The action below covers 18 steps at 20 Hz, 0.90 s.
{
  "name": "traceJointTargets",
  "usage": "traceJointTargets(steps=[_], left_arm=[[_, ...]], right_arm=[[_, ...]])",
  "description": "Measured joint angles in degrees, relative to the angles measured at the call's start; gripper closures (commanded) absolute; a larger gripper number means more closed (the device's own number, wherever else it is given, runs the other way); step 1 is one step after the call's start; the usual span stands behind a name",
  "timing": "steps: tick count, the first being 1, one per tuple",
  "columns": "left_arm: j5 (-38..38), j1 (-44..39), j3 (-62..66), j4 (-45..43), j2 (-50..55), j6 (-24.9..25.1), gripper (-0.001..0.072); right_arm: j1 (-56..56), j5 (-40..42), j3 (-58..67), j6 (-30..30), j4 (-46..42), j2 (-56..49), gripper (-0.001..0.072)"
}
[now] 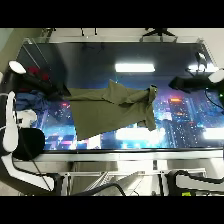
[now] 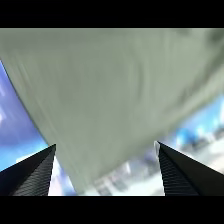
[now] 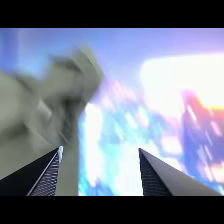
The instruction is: Fold the shirts.
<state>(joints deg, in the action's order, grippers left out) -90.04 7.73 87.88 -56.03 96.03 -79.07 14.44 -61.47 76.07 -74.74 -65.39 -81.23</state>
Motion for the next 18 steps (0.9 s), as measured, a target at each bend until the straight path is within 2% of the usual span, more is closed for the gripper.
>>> traceJointTargets(steps=[3, 6, 9, 12, 14, 15, 17, 18], left_arm=[[3.28, -1.38, -18.86, -0.07, -7.32, 0.66, 0.0022], [10.12, -3.63, -32.87, 0.13, -11.89, 1.31, 0.0022], [16.87, -6.43, -40.0, 2.08, -12.5, 2.45, 0.0022], [18.12, -8.76, -40.89, 5.38, -10.16, 3.65, 0.0033], [19.21, -10.05, -39.58, 5.77, -7.96, 4.37, 0.0374], [19.69, -10.54, -38.6, 5.79, -7.02, 4.63, 0.0453], [20.37, -11.28, -36.11, 4.9, -5.81, 4.98, 0.0672], [20.92, -11.41, -34.56, 4.57, -5.35, 5.05, 0.0694]], right_arm=[[3.87, -4.33, -5.25, 0.98, -0.79, 0.48, 0.0188], [5.29, -4.85, -11.61, 3.32, 1.62, 0.09, 0.0188], [5.6, -4.61, -16.28, 7.58, 7.93, -1.84, 0.0189], [4.07, -4.2, -18.4, 10.38, 11.76, -5.25, 0.0189], [1.97, -4.24, -18.99, 11.56, 13.0, -7.32, 0.0189], [0.7, -4.48, -19.08, 12.07, 14.01, -8.02, 0.0189], [-1.86, -4.83, -19.26, 12.79, 14.95, -8.96, 0.0189], [-3.1, -4.94, -19.3, 12.9, 15.04, -9.27, 0.0193]])
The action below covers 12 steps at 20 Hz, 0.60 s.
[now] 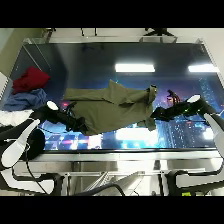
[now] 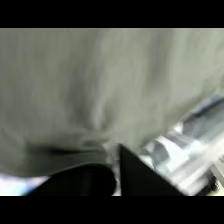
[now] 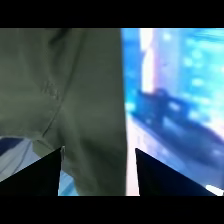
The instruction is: Fold the shirts.
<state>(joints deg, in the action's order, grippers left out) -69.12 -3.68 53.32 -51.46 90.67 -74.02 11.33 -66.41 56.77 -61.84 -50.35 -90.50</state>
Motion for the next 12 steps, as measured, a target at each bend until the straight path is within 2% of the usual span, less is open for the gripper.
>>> traceJointTargets(steps=[1, 3, 8, 12], left_arm=[[-0.24, -0.09, 1.53, -0.79, 0.17, 0.11, 0.0694], [-2.64, -0.22, 4.79, -0.15, 0.42, 0.11, 0.0694], [-7.23, -0.2, 13.57, -0.11, 0.02, -0.39, 0.0696], [-11.54, 0.02, 24.72, 0.26, -5.77, -1.68, 0.0695]], right_arm=[[-1.14, 0.09, -0.09, 0.24, 0.07, -0.24, 0.0308], [-2.62, 0.31, -0.2, 0.52, -0.35, -0.72, 0.0691], [-3.72, -3.85, 2.97, 1.53, -0.48, 0.39, 0.0695], [-2.29, -8.2, 13.66, 0.74, 0.81, 7.72, 0.0694]])
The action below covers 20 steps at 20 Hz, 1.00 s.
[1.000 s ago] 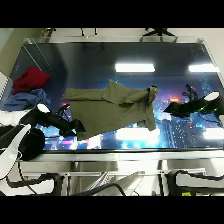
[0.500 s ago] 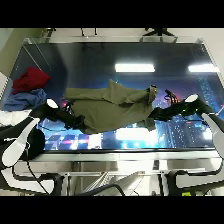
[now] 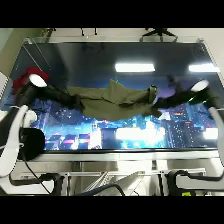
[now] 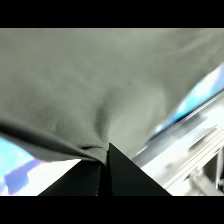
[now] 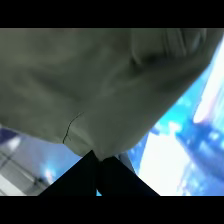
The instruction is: Fold the shirts.
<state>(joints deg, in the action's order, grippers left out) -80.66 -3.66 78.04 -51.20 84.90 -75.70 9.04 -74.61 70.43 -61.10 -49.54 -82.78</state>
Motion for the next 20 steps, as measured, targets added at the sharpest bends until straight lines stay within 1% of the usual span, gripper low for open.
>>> traceJointTargets(steps=[3, 5, 7, 9, 12, 14, 16, 18, 20], left_arm=[[-1.97, 1.73, 12.44, 2.25, -7.45, -0.96, 0.0695], [-1.97, 3.85, 22.56, 4.52, -12.52, -1.7, 0.0695], [-0.94, 6.21, 32.33, 5.73, -17.22, -2.16, 0.0695], [1.18, 8.55, 38.56, 6.73, -21.94, -2.36, 0.0695], [3.78, 11.78, 38.58, 7.5, -28.37, -2.27, 0.0695], [4.68, 13.9, 34.86, 7.61, -30.62, -1.42, 0.0695], [5.44, 14.99, 30.75, 7.63, -30.4, -0.44, 0.0695], [5.55, 14.23, 26.8, 7.63, -27.98, 0.92, 0.0695], [6.16, 12.17, 22.97, 7.1, -23.15, 3.02, 0.0695]], right_arm=[[2.32, -2.29, 12.79, -0.79, 3.19, 9.77, 0.0694], [3.23, -0.96, 21.33, -0.79, 4.11, 17.31, 0.0693], [3.67, 3.02, 28.2, -0.52, 3.76, 24.81, 0.0693], [3.91, 8.15, 32.87, 0.76, 1.81, 31.36, 0.0693], [4.09, 13.94, 36.24, 3.04, -0.66, 37.48, 0.0693], [4.09, 15.43, 37.07, 5.01, -1.2, 37.92, 0.0693], [4.0, 15.21, 37.55, 6.73, -0.33, 35.26, 0.0693], [3.13, 12.59, 37.68, 7.8, 1.2, 29.46, 0.0693], [1.4, 9.66, 37.73, 8.26, 1.64, 21.64, 0.0693]])
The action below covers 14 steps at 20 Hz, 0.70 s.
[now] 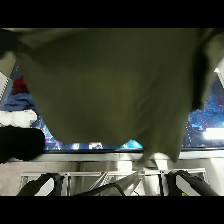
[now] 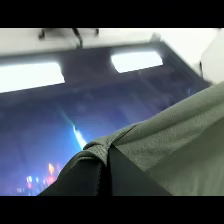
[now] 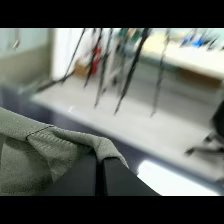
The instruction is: Fold the shirts.
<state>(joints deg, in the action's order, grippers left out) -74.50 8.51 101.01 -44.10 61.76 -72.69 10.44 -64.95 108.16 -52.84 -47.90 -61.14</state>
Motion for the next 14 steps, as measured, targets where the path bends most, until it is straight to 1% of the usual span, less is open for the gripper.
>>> traceJointTargets(steps=[2, 5, 8, 11, 12, 13, 14], left_arm=[[1.18, -1.79, -3.06, -0.5, 6.19, 2.34, 0.0695], [4.55, -2.99, -5.25, -3.3, 17.86, 4.74, 0.0695], [6.19, -2.54, -2.86, -5.92, 29.77, 5.79, 0.0695], [6.21, -2.19, 2.49, -7.82, 39.8, 6.38, 0.0695], [6.21, -2.14, 4.42, -8.07, 42.42, 6.6, 0.0695], [6.14, -2.12, 6.67, -8.31, 45.13, 6.6, 0.0693], [5.92, -2.1, 8.96, -8.55, 47.56, 6.58, 0.059]], right_arm=[[-1.86, -1.79, 0.04, -0.26, -0.04, -9.2, 0.0693], [-3.85, -1.73, 0.07, -1.6, -0.96, -22.84, 0.0693], [-5.51, 1.29, 0.11, -3.13, -0.98, -34.73, 0.0692], [-7.41, 4.85, 0.11, -3.85, 0.9, -43.19, 0.0684], [-7.98, 6.27, 0.11, -4.13, 1.44, -45.22, 0.0621], [-8.41, 7.65, 0.11, -4.15, 1.55, -46.86, 0.0522], [-8.59, 8.92, 0.11, -4.15, 1.88, -47.95, 0.0522]])
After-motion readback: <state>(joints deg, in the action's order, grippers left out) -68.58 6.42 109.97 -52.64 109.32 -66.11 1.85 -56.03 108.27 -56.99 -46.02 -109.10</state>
